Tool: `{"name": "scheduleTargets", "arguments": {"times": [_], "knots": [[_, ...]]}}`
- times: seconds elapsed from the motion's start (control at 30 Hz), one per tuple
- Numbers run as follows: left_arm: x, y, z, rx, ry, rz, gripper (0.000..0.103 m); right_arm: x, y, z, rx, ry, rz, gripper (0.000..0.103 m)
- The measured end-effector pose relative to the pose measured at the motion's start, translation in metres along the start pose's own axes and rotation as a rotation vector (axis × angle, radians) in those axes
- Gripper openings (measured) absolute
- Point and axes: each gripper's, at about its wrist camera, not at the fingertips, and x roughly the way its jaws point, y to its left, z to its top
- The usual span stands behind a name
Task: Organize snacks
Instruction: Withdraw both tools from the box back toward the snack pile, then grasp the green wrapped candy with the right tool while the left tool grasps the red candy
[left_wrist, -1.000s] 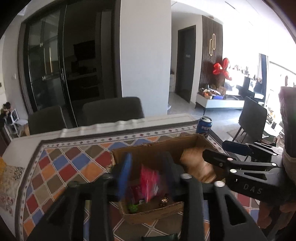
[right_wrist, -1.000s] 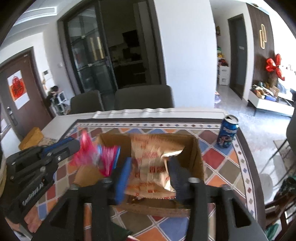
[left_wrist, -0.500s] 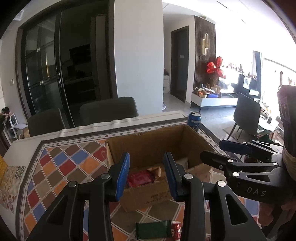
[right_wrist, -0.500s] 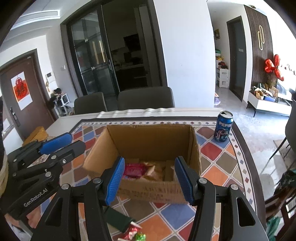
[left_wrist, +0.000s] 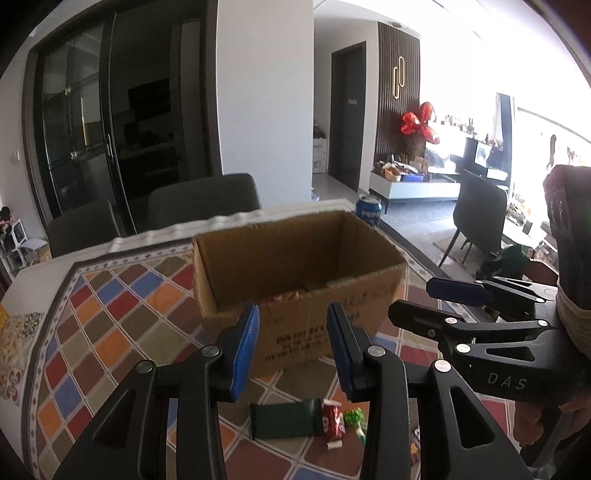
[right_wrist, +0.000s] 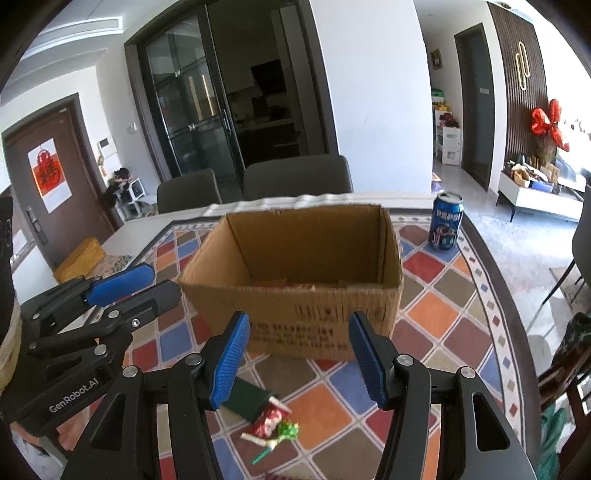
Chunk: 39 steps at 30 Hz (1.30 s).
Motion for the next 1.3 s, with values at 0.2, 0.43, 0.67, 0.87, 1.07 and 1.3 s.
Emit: {"name": "scheduleTargets", "arguments": {"times": [0.2,0.43,0.67,0.87,1.07,1.3], "knots": [[0.002,-0.005,-0.016,-0.012,0.034,-0.026,0.038,0.003,-0.001,-0.019,0.008,0.038,0.01,0.057],[0.01,-0.009,-0.041,-0.016,0.088,-0.05,0.038,0.013,-0.005,-0.041,0.021,0.09,0.019,0.057],[0.022,-0.013,-0.063,-0.031,0.15,-0.085,0.037,0.026,-0.006,-0.063,0.031,0.147,0.026,0.057],[0.036,-0.014,-0.081,-0.046,0.207,-0.11,0.037,0.035,-0.008,-0.076,0.039,0.188,0.025,0.057],[0.051,-0.018,-0.094,-0.059,0.265,-0.146,0.037,0.041,-0.012,-0.089,0.051,0.221,0.02,0.056],[0.068,-0.017,-0.107,-0.092,0.318,-0.179,0.036,0.051,-0.018,-0.098,0.075,0.257,0.023,0.049]]}}
